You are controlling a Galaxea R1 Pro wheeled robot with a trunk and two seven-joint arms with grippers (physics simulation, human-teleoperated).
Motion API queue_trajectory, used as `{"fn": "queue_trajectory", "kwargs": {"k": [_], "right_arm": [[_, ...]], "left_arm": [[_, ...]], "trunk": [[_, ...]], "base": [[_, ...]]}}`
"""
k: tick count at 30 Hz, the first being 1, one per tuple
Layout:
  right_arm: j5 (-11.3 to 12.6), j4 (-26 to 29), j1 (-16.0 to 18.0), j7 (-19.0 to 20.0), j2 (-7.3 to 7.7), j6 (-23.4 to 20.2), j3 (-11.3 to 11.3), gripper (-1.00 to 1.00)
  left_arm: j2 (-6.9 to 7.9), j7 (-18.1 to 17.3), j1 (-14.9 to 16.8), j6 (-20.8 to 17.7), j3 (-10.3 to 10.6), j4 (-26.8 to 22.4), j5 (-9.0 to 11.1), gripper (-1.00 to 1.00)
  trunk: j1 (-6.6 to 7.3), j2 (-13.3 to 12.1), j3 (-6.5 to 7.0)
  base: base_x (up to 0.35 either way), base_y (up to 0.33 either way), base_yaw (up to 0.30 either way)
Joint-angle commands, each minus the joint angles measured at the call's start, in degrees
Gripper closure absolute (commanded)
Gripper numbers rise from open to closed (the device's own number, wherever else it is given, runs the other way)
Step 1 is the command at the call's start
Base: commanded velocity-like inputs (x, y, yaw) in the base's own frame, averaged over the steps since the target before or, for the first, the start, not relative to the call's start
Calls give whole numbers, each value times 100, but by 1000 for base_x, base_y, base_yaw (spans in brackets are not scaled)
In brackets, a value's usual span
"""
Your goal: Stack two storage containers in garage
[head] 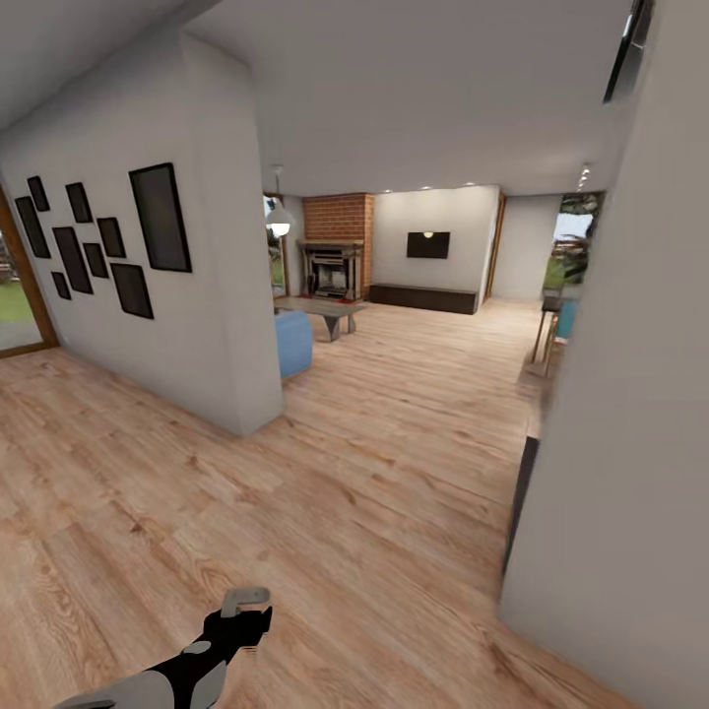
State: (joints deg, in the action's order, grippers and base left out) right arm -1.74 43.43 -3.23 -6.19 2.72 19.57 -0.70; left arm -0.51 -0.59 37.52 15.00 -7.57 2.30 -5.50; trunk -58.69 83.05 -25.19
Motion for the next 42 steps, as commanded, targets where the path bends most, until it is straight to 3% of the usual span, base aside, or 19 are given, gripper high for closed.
{"fn": "queue_trajectory", "kwargs": {"k": [1, 33, 42], "right_arm": [[-19, 8, -3, -23, 0, 3, 0, -100], [-19, 8, -3, -23, 0, 3, 5, -100], [-19, 8, -3, -23, 0, 3, 1, -100]], "left_arm": [[0, -3, 10, 38, -47, 21, -56, -100], [-7, 5, 10, 32, -43, 22, -56, -100], [-10, 6, 10, 30, -43, 21, -56, -100]], "trunk": [[-4, 3, -5], [-4, 3, -5], [-4, 3, -5]], "base": [[322, 113, 0], [322, 105, 0], [322, 1, -177]]}}
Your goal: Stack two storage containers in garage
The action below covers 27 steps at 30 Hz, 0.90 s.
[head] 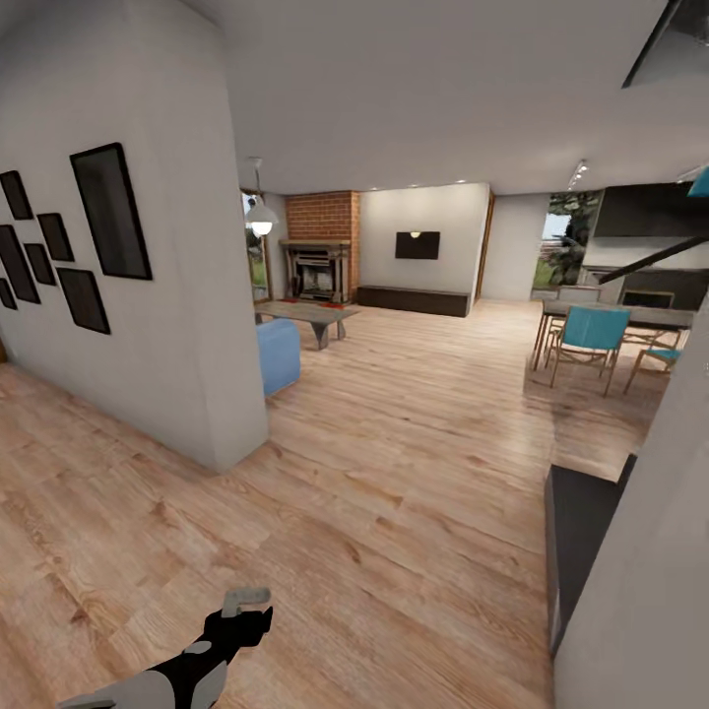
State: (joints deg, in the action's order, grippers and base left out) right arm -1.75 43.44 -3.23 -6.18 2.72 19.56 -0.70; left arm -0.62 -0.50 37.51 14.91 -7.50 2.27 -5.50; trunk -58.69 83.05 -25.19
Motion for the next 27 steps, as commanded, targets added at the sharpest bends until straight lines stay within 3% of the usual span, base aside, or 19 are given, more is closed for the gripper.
{"fn": "queue_trajectory", "kwargs": {"k": [1, 19, 27], "right_arm": [[-19, 7, -2, -23, 0, 4, 1, -100], [-19, -2, -2, -23, 0, 4, 1, -100], [-19, -2, -2, -23, 0, 4, 2, -100]], "left_arm": [[1, -2, 10, 38, -49, 25, -56, -100], [10, -2, 10, 30, -49, 21, -56, -100], [8, -2, 10, 29, -49, 25, -56, -100]], "trunk": [[-4, 3, -5], [-4, 3, -5], [-4, 3, -5]], "base": [[322, 0, -145], [322, 73, -19], [322, 117, -164]]}}
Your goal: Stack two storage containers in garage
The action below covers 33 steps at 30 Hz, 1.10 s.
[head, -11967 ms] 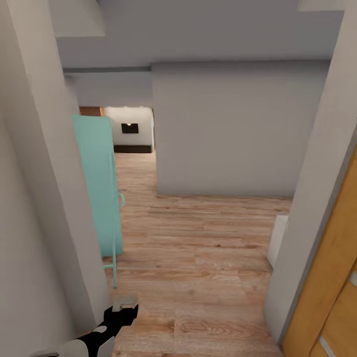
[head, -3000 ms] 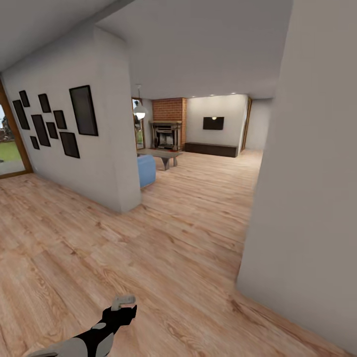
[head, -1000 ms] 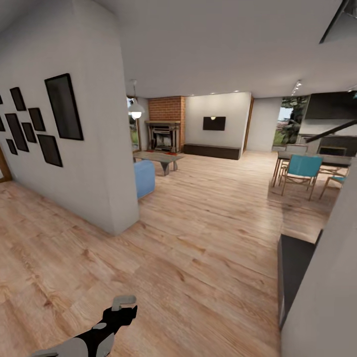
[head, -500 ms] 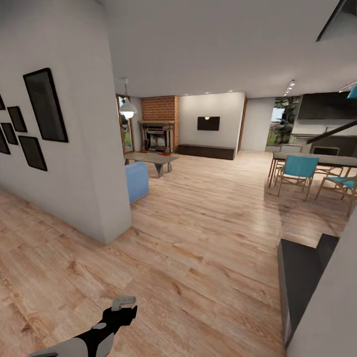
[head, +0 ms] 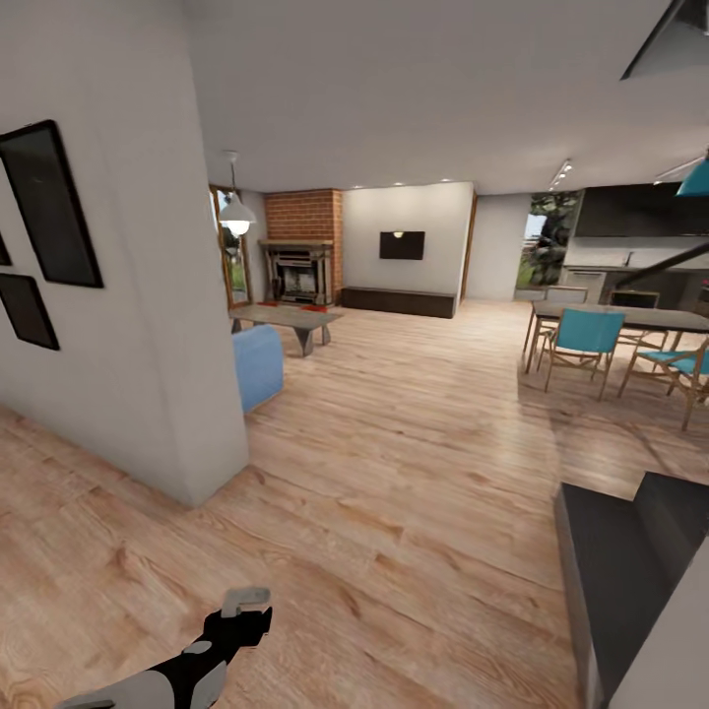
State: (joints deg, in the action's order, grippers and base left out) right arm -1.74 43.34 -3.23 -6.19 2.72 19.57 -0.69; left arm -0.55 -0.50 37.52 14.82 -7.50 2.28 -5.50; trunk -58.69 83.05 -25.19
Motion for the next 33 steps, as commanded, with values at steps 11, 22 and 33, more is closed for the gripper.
{"fn": "queue_trajectory", "kwargs": {"k": [11, 22, 33], "right_arm": [[-19, 8, -3, -23, 0, 3, 5, -100], [-19, 8, -3, -15, 0, -2, -1, -100], [-11, -58, -3, 17, -16, -5, 7, -100]], "left_arm": [[-11, -3, 10, 38, -50, 24, -56, -100], [-15, -3, 10, 38, -50, 25, -56, -100], [-1, -3, 10, 39, -50, 22, -56, -100]], "trunk": [[-4, 3, -5], [-4, 3, -5], [-4, 3, -5]], "base": [[322, 117, -8], [322, 117, 0], [322, 116, 0]]}}
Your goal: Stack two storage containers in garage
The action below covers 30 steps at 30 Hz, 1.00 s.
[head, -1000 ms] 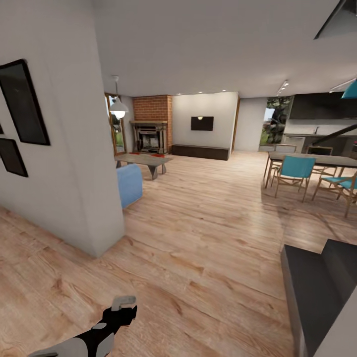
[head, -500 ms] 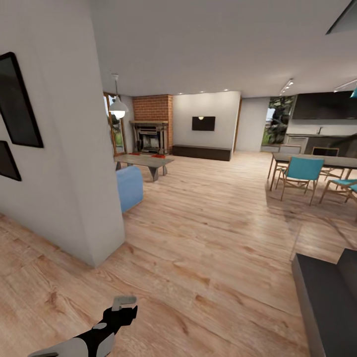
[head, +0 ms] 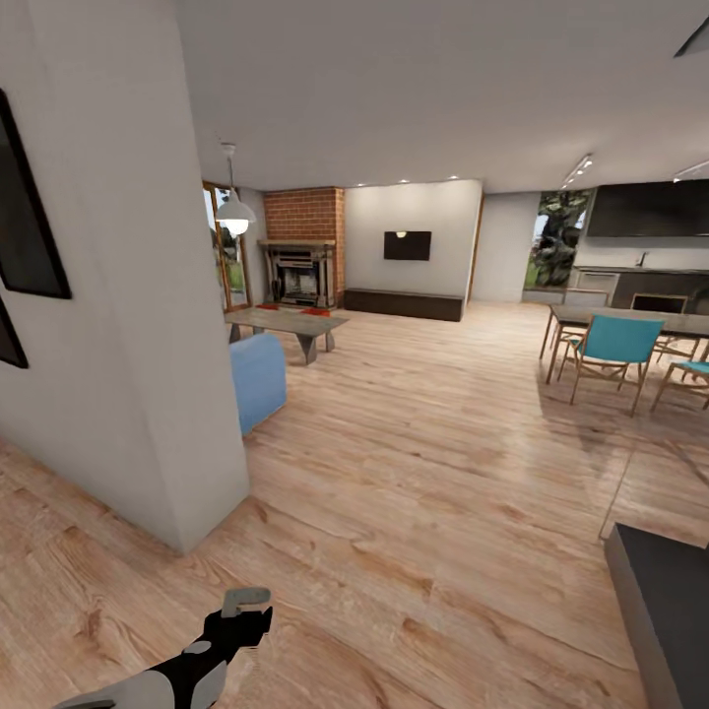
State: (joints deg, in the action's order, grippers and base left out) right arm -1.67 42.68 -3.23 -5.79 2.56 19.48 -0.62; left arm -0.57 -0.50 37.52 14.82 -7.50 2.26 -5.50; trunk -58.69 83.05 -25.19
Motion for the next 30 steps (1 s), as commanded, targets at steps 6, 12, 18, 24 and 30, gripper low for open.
{"fn": "queue_trajectory", "kwargs": {"k": [6, 12, 18, 24, 30], "right_arm": [[-23, 4, -3, -15, -1, -6, -5, -100], [-18, 4, -3, -2, -1, -11, -8, -100], [-18, 4, -3, -25, -1, -6, -7, -100], [-18, 4, -3, -36, -1, -6, -6, -100], [-18, 4, -3, -31, -1, -5, -8, -100]], "left_arm": [[5, 0, 10, 38, -46, 23, -56, -100], [5, 5, 10, 31, -41, 23, -56, -100], [5, 6, 10, 30, -41, 25, -56, -100], [3, 6, 10, 29, -41, 24, -56, -100], [5, 6, 10, 29, -41, 20, -56, -100]], "trunk": [[-4, 3, -5], [-4, 3, -5], [-4, 3, -5], [-4, 3, -5], [-4, 3, -5]], "base": [[322, 94, 0], [325, 9, 0], [326, 1, 0], [326, 0, 0], [326, 0, 0]]}}
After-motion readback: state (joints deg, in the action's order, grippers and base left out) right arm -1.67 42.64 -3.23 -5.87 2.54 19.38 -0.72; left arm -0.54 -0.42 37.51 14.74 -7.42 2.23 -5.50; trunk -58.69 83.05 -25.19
